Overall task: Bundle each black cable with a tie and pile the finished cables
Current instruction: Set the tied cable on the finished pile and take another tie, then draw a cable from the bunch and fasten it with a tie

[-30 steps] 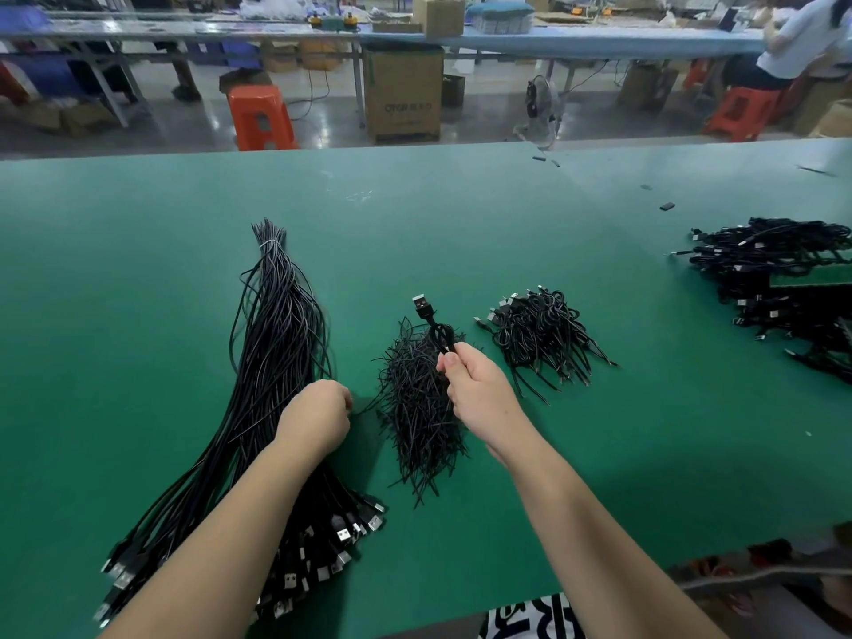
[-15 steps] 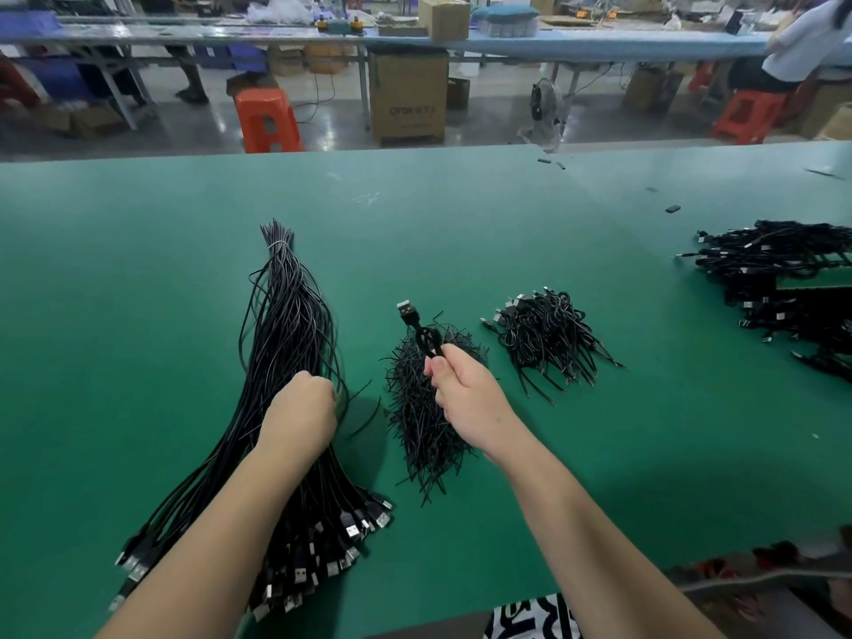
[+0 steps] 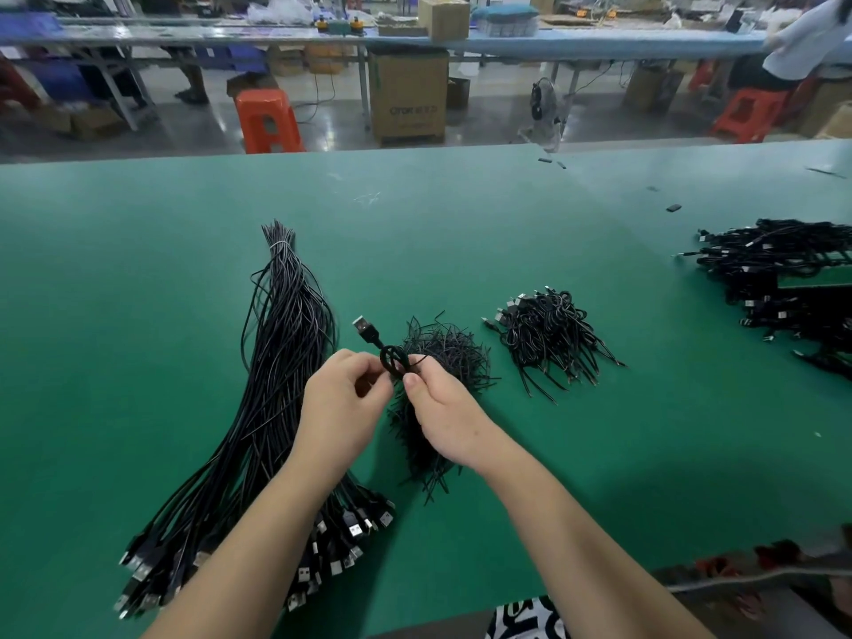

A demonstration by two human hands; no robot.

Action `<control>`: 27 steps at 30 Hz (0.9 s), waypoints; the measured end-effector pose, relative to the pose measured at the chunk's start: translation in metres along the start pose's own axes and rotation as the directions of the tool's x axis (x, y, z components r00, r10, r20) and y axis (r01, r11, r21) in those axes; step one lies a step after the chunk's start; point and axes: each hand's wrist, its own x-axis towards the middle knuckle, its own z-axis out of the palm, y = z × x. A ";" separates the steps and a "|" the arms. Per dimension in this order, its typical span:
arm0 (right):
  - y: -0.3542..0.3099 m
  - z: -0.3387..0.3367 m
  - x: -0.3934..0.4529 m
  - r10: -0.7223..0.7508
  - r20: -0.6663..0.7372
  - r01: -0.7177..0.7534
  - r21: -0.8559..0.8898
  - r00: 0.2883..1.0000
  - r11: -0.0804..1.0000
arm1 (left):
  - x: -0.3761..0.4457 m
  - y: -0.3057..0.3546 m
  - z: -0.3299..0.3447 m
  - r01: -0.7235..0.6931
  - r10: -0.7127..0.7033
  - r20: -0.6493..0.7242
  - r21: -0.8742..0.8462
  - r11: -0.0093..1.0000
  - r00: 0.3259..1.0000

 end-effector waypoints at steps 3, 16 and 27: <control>0.000 0.000 0.001 0.023 -0.055 -0.018 0.083 0.998 0.996 | -0.002 0.001 0.002 -0.067 0.067 0.005 0.010 0.998 0.998; -0.014 -0.022 0.001 0.278 0.181 -0.323 0.314 0.943 0.893 | -0.001 -0.012 -0.005 -0.705 0.774 0.090 0.489 0.514 0.627; -0.022 -0.016 -0.004 0.129 0.226 -0.151 0.086 0.966 0.985 | 0.006 0.004 -0.010 -0.217 0.218 0.021 -0.039 0.975 0.976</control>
